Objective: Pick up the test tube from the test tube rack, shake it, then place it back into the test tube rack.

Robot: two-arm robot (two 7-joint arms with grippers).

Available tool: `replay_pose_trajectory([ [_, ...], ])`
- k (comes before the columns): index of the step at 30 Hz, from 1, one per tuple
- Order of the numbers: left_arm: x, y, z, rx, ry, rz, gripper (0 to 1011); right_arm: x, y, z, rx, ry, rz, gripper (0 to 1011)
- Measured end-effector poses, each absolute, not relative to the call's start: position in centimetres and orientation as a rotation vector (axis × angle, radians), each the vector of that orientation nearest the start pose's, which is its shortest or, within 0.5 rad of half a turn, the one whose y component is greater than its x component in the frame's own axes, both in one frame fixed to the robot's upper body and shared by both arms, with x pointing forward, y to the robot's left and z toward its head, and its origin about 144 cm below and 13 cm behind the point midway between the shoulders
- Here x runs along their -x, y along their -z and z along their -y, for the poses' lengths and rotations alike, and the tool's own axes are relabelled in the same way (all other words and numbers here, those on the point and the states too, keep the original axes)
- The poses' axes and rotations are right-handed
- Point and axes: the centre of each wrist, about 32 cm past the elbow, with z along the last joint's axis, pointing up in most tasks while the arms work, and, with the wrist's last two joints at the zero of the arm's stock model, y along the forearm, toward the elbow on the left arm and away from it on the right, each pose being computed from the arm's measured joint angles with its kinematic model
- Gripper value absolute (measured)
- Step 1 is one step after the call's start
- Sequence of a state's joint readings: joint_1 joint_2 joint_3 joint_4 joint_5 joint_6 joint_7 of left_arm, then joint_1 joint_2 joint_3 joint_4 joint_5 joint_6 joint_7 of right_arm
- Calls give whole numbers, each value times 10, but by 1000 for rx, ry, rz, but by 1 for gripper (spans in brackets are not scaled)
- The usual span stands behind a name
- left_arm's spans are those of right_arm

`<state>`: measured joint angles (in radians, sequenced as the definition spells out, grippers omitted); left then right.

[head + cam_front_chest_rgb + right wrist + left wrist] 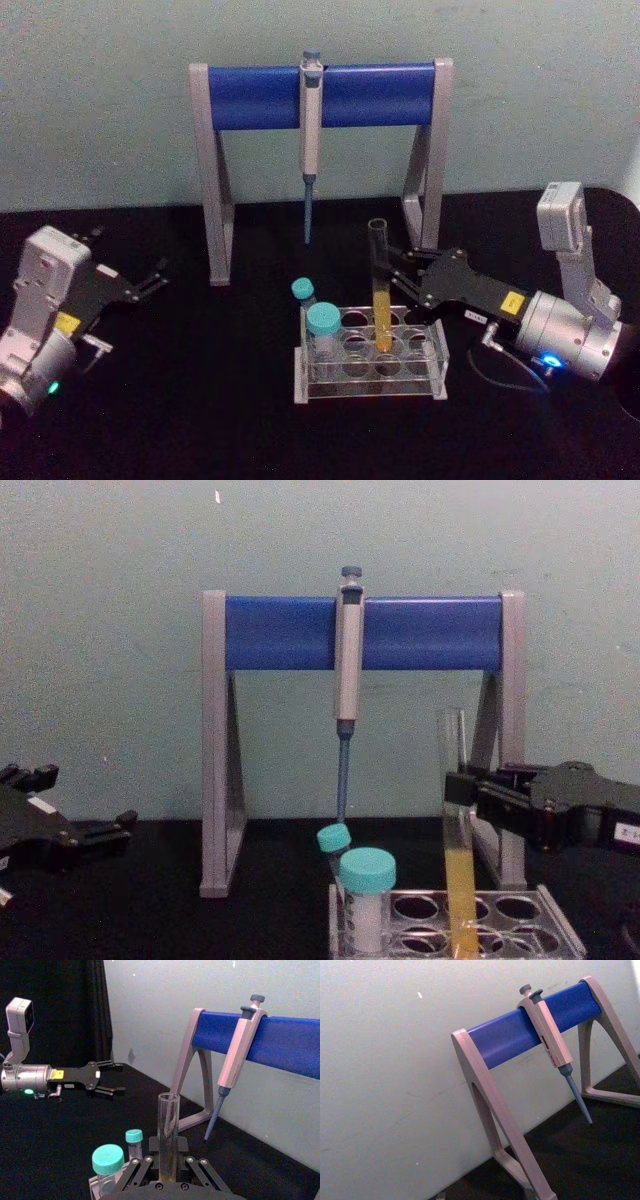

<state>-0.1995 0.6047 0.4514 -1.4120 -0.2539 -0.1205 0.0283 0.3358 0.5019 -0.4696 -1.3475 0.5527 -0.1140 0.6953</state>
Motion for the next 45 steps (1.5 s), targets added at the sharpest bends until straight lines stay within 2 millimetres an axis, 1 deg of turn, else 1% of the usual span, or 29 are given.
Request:
replay_pose_trajectory([
  [20,-489,-1140,-310,-304,-1248,285,1001,-530,-1159,278,57,586,11,209],
  [45,-489,-1140,-310,-304,-1248,285,1001,-530,-1158,279,69,585,-3,209],
])
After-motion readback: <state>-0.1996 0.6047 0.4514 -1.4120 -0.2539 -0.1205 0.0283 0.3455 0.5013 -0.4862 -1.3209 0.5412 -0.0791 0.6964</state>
